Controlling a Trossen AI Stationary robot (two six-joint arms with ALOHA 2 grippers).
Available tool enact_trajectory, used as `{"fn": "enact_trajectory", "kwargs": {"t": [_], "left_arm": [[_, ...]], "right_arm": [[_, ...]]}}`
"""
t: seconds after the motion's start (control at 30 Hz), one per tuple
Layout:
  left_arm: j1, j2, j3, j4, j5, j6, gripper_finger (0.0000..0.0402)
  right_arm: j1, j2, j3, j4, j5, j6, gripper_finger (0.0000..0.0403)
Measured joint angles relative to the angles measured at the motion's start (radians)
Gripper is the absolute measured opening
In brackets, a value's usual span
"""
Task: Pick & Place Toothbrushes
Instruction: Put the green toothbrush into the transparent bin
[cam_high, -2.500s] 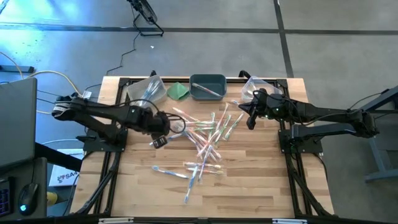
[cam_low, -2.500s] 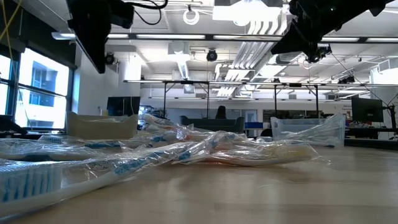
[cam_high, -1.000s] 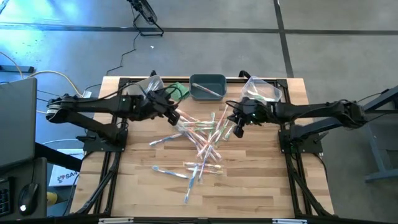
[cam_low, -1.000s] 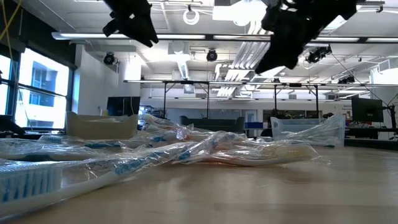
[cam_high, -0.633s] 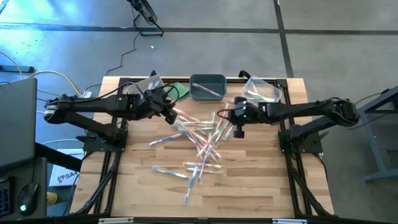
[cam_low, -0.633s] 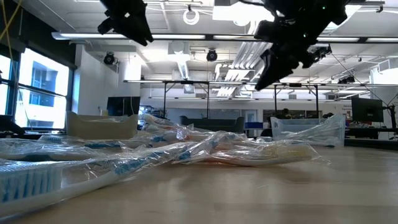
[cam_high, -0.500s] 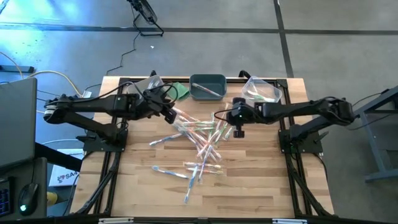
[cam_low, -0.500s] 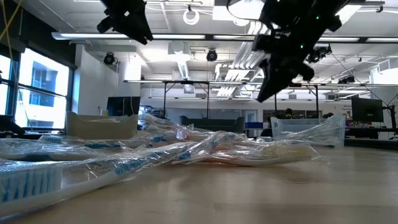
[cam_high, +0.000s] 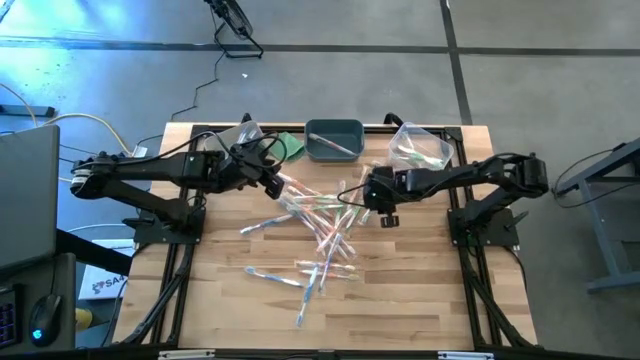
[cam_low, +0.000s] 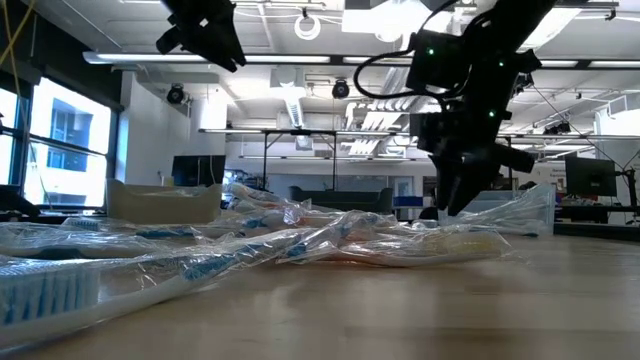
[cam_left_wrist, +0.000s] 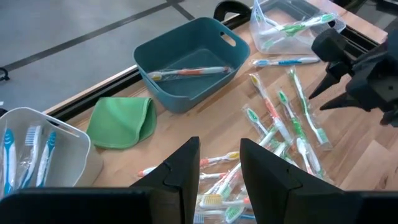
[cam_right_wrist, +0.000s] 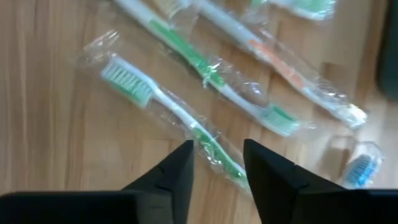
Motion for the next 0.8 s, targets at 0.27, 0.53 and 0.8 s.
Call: {"fn": "enact_trajectory", "kwargs": {"t": [0.27, 0.53, 0.8], "left_arm": [[0.000, 0.000, 0.000, -0.002, 0.000, 0.000, 0.0112], [0.000, 0.000, 0.000, -0.014, -0.001, 0.000, 0.0112], [0.000, 0.000, 0.000, -0.029, -0.001, -0.001, 0.0112]], "right_arm": [[0.000, 0.063, 0.000, 0.014, -0.003, -0.013, 0.0152], [0.000, 0.105, 0.000, 0.037, -0.005, -0.039, 0.0145], [0.000, 0.105, 0.000, 0.043, -0.040, -0.041, 0.0144]]}}
